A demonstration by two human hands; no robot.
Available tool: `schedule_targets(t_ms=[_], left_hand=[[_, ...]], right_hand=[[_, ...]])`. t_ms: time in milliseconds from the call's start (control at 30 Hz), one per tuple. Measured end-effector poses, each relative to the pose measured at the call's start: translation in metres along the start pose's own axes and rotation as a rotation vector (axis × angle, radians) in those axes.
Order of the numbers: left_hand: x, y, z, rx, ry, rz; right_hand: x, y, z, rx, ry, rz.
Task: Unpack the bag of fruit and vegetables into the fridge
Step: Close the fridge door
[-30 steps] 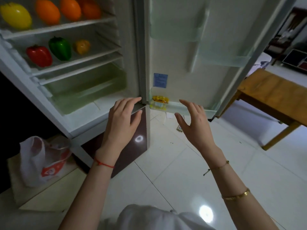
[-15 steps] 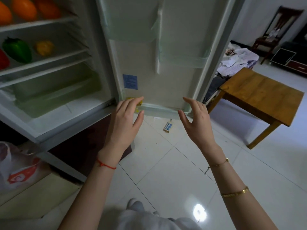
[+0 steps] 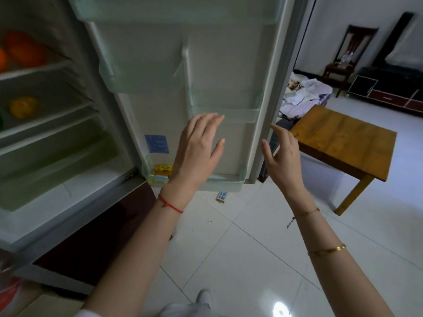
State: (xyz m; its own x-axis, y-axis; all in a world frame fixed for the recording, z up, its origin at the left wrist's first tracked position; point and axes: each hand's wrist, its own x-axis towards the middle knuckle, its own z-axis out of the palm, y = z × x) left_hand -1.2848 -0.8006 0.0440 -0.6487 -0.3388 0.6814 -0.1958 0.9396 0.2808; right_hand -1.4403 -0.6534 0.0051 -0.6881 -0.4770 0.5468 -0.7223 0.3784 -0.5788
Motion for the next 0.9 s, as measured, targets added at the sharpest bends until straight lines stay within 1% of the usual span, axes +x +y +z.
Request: schedule_targets(t_ms=[133, 233, 467, 567, 700, 900], left_hand=[[0.036, -0.001, 0.025, 0.024, -0.066, 0.064], [0.052, -0.003, 0.041, 0.036, -0.111, 0.078], [0.065, -0.008, 0.063, -0.012, -0.178, 0.087], [0.064, -0.009, 0.067, -0.027, -0.168, 0.102], [0.063, -0.008, 0.066, -0.063, -0.148, 0.079], [0.057, 0.005, 0.066, -0.063, -0.104, -0.012]], right_hand=[[0.038, 0.015, 0.003, 0.001, 0.033, 0.028], [0.061, 0.023, 0.007, 0.015, 0.028, 0.076], [0.101, 0.043, 0.024, 0.046, -0.012, 0.146], [0.109, 0.054, 0.035, 0.047, -0.031, 0.168], [0.107, 0.046, 0.036, 0.094, -0.057, 0.173], [0.100, 0.047, 0.030, 0.164, -0.086, 0.149]])
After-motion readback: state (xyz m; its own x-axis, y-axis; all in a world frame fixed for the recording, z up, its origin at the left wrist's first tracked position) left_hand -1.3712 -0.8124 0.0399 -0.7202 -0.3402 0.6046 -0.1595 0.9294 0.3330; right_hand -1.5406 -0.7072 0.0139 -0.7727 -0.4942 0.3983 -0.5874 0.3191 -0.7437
